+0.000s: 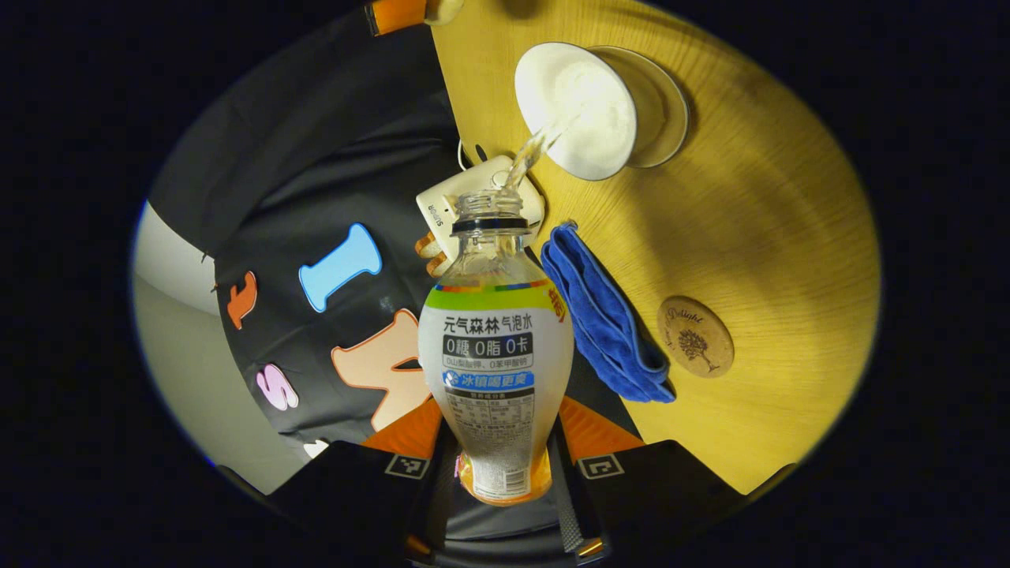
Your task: Open the teacup lid with one hand, grasp the water bottle and pour water into the teacup with the other hand; after pouring, place the water bottle on the coaster and then close the teacup lid.
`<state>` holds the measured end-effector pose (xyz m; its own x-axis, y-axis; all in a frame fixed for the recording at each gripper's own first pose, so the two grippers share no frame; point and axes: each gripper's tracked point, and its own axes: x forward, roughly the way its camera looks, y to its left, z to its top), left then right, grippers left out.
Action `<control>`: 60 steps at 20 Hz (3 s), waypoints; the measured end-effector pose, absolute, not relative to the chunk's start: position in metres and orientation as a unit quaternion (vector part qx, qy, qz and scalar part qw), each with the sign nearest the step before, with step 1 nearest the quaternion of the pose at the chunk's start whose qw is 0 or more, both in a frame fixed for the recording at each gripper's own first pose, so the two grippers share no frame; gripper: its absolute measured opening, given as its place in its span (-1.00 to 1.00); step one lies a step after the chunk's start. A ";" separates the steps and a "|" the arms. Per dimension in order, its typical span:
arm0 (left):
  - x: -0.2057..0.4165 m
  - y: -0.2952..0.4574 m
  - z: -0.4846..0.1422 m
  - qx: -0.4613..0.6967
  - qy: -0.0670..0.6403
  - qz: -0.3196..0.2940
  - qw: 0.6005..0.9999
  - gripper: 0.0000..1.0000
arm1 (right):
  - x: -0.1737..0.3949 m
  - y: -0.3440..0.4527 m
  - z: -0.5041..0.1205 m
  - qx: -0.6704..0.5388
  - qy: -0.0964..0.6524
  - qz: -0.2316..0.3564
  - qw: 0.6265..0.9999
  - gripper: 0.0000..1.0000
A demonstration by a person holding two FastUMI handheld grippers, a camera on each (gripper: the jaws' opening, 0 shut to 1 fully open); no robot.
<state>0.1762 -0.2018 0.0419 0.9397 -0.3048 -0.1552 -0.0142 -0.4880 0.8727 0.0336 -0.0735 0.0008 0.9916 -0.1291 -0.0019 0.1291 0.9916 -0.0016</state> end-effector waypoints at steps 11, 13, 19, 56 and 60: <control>0.173 -0.213 0.060 0.876 -0.122 -0.127 0.448 0.04 | 0.033 -0.074 0.001 -0.001 0.001 -0.065 0.998 -0.31; 0.173 -0.213 0.057 0.877 -0.122 -0.129 0.447 0.06 | 0.032 -0.074 0.001 -0.001 0.001 -0.064 0.998 -0.31; 0.172 -0.210 0.038 0.845 -0.100 -0.152 0.503 0.05 | 0.033 -0.074 0.002 -0.001 0.000 -0.064 0.998 -0.31; 0.217 -0.176 -0.019 0.011 0.060 -0.172 0.983 0.05 | 0.032 -0.073 0.001 -0.001 -0.001 -0.066 0.998 -0.33; 0.217 -0.176 -0.025 0.007 0.068 -0.175 0.982 0.07 | 0.032 -0.073 0.002 -0.001 -0.001 -0.066 0.998 -0.33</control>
